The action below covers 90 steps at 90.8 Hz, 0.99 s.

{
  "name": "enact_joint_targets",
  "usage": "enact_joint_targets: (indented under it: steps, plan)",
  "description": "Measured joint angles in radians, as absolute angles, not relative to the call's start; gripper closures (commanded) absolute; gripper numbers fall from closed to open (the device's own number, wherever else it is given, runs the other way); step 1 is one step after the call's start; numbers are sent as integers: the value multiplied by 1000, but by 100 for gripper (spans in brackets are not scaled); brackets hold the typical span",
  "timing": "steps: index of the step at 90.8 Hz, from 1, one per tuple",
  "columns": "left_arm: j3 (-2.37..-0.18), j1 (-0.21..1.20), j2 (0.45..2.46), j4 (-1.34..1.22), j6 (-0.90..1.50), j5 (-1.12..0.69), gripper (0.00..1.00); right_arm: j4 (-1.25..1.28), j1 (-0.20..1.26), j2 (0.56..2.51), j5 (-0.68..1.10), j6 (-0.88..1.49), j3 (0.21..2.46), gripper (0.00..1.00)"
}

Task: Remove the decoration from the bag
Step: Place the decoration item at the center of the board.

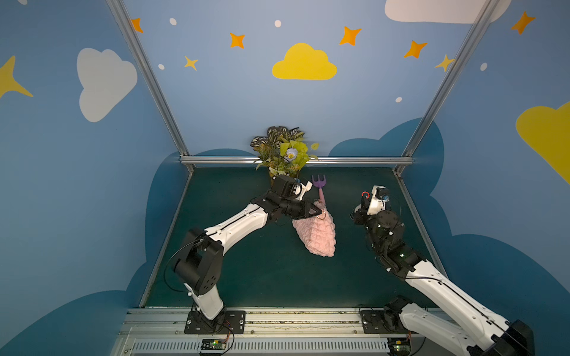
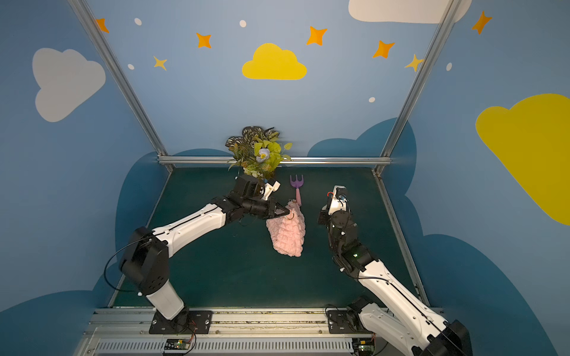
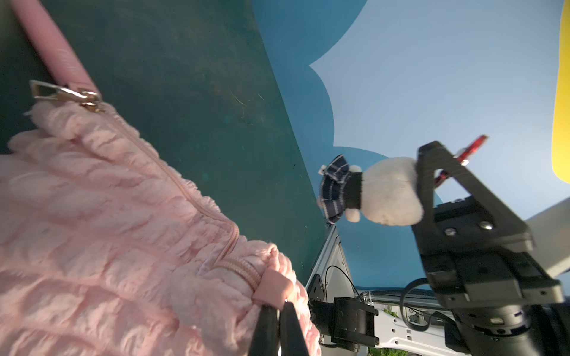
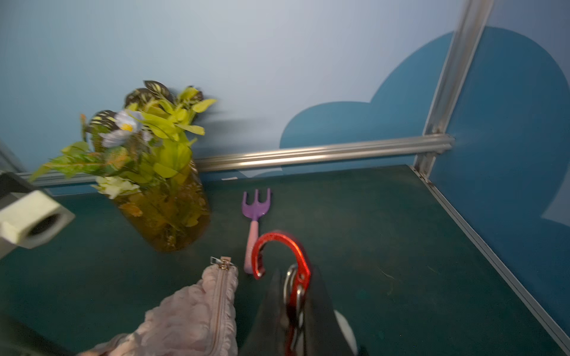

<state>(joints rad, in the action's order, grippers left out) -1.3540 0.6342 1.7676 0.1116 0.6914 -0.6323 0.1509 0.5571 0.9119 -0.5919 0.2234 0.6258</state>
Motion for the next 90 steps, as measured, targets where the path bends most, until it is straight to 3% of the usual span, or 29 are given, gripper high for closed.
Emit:
enact_joint_targets:
  steps: [15, 24, 36, 44, 59, 63, 67, 75, 90]
  plan:
    - [-1398, 720, 1864, 112, 676, -597, 61, 76, 434, 945, -613, 353, 552, 100]
    - [-1393, 762, 1900, 120, 664, -567, 42, 49, 358, 1000, -602, 434, 533, 100]
    - [-1356, 788, 1900, 118, 652, -531, 17, 23, 270, 1089, -567, 530, 524, 100]
    - [-1327, 786, 1870, 118, 632, -500, 5, 15, 235, 1145, -545, 569, 524, 99]
    - [-1302, 775, 1759, 133, 604, -438, 0, -16, 188, 1256, -492, 604, 567, 51]
    - [-1299, 772, 1721, 134, 593, -421, 0, -23, 181, 1280, -483, 604, 586, 27]
    - [-1298, 769, 1681, 138, 581, -404, 0, -28, 176, 1298, -476, 604, 606, 10]
    - [-1296, 761, 1599, 145, 556, -363, 0, -36, 171, 1309, -464, 598, 637, 3]
    - [-1276, 720, 1440, 168, 500, -281, 0, -66, 162, 1301, -440, 594, 717, 2]
